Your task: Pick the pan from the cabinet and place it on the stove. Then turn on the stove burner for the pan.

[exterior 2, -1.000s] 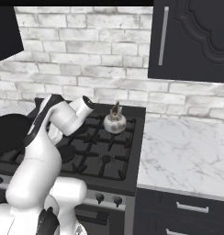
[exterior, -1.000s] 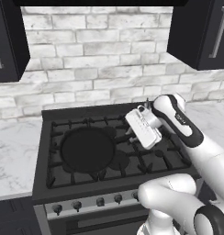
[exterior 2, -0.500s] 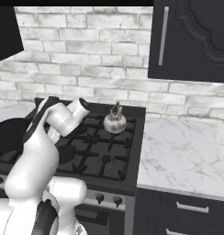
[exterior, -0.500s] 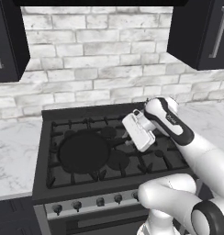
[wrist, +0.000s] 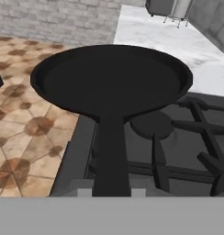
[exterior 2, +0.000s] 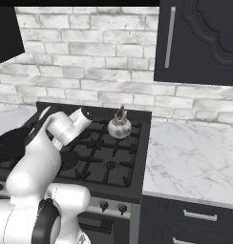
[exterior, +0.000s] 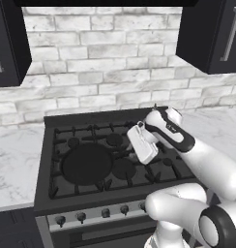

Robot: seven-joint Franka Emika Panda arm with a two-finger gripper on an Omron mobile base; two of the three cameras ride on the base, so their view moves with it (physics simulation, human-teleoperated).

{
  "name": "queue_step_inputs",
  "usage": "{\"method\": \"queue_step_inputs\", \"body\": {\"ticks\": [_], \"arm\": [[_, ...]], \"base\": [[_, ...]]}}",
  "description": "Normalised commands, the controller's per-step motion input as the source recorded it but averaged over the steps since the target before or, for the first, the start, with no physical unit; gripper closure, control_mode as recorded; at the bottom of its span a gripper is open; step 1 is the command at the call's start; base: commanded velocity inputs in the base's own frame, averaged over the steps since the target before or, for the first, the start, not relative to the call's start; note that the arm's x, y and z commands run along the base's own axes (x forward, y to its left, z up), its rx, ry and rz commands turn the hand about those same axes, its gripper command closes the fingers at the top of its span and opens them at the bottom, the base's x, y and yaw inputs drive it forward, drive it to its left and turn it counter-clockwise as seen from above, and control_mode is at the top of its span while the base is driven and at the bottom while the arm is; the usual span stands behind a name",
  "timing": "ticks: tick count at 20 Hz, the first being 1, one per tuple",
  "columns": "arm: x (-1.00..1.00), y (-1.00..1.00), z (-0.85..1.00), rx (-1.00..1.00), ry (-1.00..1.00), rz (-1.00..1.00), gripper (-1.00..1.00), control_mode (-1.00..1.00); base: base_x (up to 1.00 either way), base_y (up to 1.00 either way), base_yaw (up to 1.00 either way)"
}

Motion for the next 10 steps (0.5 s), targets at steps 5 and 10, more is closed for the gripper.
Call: {"method": "queue_step_inputs", "body": {"ticks": [5,10], "arm": [[0.19,0.08,-0.21,-0.02,0.02,0.00,1.00,-1.00],[0.14,0.12,-0.18,-0.02,0.04,-0.02,1.00,-1.00]], "base": [[0.00,0.00,0.00],[0.00,0.00,0.00]]}}
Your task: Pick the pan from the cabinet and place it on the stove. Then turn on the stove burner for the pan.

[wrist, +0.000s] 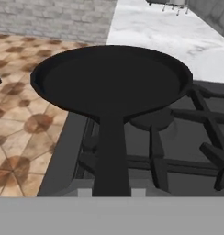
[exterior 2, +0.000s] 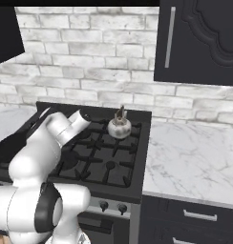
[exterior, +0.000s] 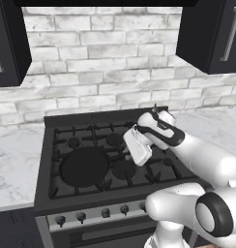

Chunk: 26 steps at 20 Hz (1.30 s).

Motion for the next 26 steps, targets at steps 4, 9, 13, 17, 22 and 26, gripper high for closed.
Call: {"method": "queue_step_inputs", "body": {"ticks": [4,9,13,17,22,26], "arm": [[0.10,0.14,-0.25,-0.04,0.06,-0.02,1.00,-1.00],[0.06,0.09,-0.27,-0.03,0.05,-0.02,1.00,-1.00],[0.06,0.05,-0.20,-0.01,0.04,-0.02,1.00,-1.00],[0.16,0.00,-0.15,0.00,0.02,-0.01,1.00,-1.00],[0.23,0.02,-0.20,0.00,0.03,0.00,1.00,-1.00],[0.22,0.09,-0.22,0.00,0.05,0.00,1.00,-1.00]], "base": [[0.00,0.00,0.00],[0.00,0.00,0.00],[0.00,0.00,0.00],[0.00,0.00,0.00],[0.00,0.00,0.00],[0.00,0.00,0.00]]}}
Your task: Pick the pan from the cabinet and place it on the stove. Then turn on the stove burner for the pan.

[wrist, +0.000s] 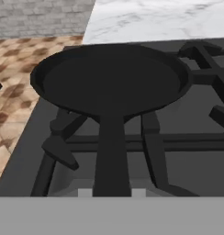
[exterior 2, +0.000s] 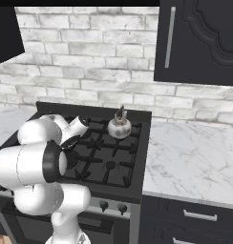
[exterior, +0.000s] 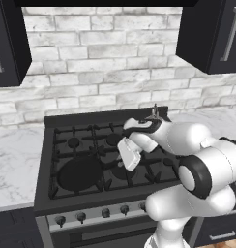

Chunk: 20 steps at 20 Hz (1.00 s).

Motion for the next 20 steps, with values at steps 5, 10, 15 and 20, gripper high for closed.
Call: {"method": "queue_step_inputs", "body": {"ticks": [5,10,15,20], "arm": [[0.27,0.17,-0.20,-0.01,0.06,0.00,1.00,-1.00],[0.28,0.17,-0.19,-0.01,0.05,0.00,1.00,-1.00],[0.22,0.04,-0.24,0.00,0.04,0.00,1.00,-1.00],[0.12,0.00,-0.31,0.00,0.02,0.00,1.00,-1.00]], "base": [[0.00,0.00,0.00],[0.00,0.00,0.00],[0.00,0.00,0.00],[0.00,0.00,0.00]]}}
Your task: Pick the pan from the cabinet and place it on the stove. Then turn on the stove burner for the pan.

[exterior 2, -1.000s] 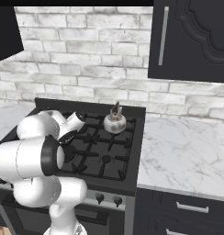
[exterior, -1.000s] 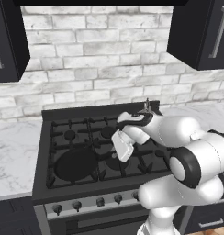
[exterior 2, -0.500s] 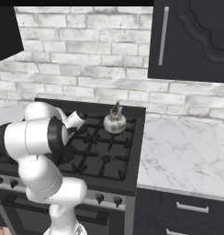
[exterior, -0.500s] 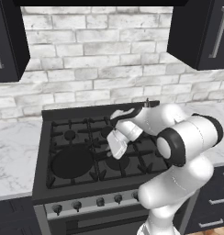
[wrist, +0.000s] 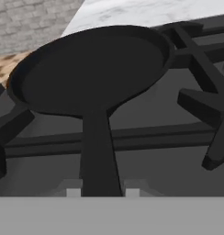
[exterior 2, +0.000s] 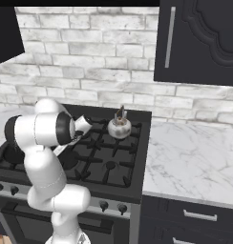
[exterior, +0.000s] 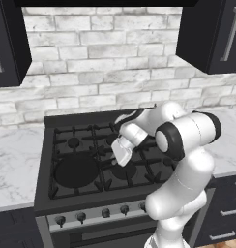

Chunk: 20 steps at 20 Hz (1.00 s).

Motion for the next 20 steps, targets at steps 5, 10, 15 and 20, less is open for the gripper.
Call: {"method": "queue_step_inputs", "body": {"ticks": [5,10,15,20], "arm": [[0.07,0.04,-0.27,0.00,0.01,0.00,-1.00,-1.00],[0.00,0.08,-0.17,-0.01,0.01,0.00,-1.00,-1.00],[-0.05,0.00,-0.04,0.00,-0.01,0.00,-1.00,-1.00],[-0.17,0.04,0.13,0.00,-0.01,0.00,-1.00,-1.00]], "base": [[0.00,0.00,0.00],[0.00,0.00,0.00],[0.00,0.00,0.00],[0.00,0.00,0.00]]}}
